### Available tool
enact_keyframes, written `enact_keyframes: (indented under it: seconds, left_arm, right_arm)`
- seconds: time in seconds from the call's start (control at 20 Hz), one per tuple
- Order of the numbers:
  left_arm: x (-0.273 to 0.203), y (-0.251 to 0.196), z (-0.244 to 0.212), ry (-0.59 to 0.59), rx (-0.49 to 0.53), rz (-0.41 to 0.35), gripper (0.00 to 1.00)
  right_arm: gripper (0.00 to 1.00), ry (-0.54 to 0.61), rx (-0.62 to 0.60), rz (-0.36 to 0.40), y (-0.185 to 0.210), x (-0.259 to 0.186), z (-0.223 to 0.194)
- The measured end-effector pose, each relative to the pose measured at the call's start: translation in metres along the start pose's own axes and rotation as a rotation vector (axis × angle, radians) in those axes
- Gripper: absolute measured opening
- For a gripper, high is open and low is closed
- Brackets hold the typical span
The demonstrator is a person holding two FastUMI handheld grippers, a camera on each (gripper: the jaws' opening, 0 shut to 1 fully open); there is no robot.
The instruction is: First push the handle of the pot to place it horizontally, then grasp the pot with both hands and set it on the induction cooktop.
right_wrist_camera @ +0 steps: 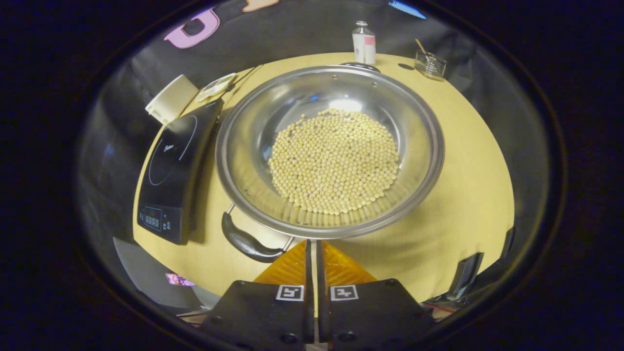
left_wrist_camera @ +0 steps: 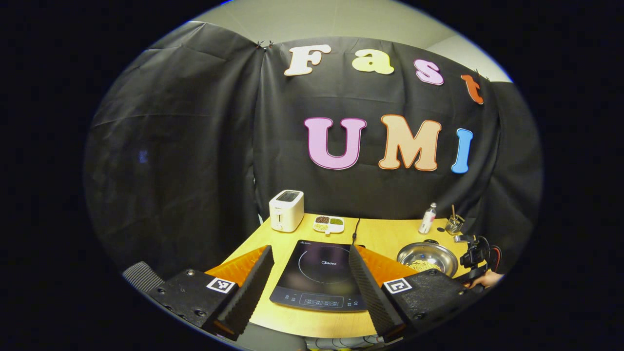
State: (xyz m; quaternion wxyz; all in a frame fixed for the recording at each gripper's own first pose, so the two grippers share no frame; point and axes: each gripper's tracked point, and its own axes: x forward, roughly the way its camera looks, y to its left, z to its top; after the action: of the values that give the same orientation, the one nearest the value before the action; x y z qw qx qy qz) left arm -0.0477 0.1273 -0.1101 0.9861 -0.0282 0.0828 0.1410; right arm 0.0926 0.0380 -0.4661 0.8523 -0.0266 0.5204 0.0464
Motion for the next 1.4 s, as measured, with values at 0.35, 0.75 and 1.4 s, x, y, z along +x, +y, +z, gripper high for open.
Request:
enact_keyframes:
  seconds: [0.35,0.75,1.4]
  left_arm:
    - [0.0,0.019,0.001,-0.002,0.03,0.026,0.95]
    - [0.0,0.03,-0.001,0.0,0.023,0.037,0.95]
    - [0.011,0.043,-0.019,0.056,0.009,0.049,0.91]
  right_arm:
    - [0.06,-0.04,0.108,0.018,0.044,0.017,0.017]
    - [0.07,-0.061,0.222,0.013,0.083,0.039,0.043]
    - [0.08,-0.108,0.429,-0.008,0.131,0.074,0.096]
